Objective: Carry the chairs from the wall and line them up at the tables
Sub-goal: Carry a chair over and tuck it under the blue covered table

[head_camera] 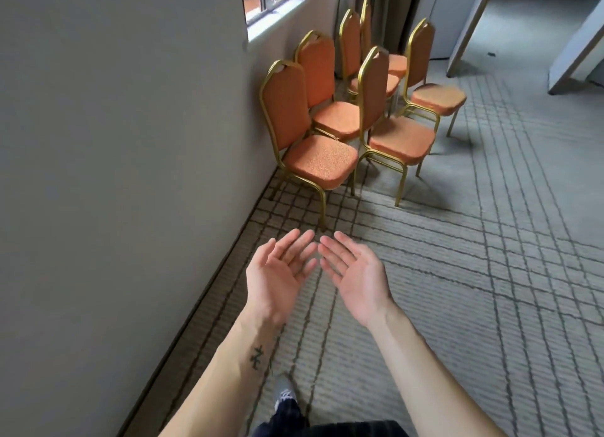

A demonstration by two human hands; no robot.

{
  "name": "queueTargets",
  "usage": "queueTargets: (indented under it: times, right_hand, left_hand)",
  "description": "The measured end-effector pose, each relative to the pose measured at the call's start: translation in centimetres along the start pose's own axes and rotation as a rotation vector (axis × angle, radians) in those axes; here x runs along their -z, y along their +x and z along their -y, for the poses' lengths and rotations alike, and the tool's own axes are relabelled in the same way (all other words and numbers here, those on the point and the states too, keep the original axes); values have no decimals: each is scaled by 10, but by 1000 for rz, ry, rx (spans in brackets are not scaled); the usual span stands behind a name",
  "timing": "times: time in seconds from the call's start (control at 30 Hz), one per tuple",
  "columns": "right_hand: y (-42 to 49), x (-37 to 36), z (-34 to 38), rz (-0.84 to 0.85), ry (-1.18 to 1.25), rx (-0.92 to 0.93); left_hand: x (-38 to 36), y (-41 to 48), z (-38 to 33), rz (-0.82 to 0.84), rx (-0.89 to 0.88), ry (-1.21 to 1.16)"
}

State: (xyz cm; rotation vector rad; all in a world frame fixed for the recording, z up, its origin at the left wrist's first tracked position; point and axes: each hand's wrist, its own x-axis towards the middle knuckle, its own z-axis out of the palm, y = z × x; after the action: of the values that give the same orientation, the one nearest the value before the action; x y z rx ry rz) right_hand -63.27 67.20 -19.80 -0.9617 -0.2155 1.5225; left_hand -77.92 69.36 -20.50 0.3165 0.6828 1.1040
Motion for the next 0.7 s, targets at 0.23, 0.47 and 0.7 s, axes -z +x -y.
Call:
queueTargets:
  times: [0.23,0.47,0.7]
  right_hand:
    - [134,-66,40,-38,55,15]
    - [298,-120,63,-8,29,-19]
    - [460,-189,96,81,0,-66]
  left_hand:
    - [-14,133,-87,24,25,42]
    - [-8,289,-136,-47,37,64]
    - [-30,433,-203,-103,-8,135]
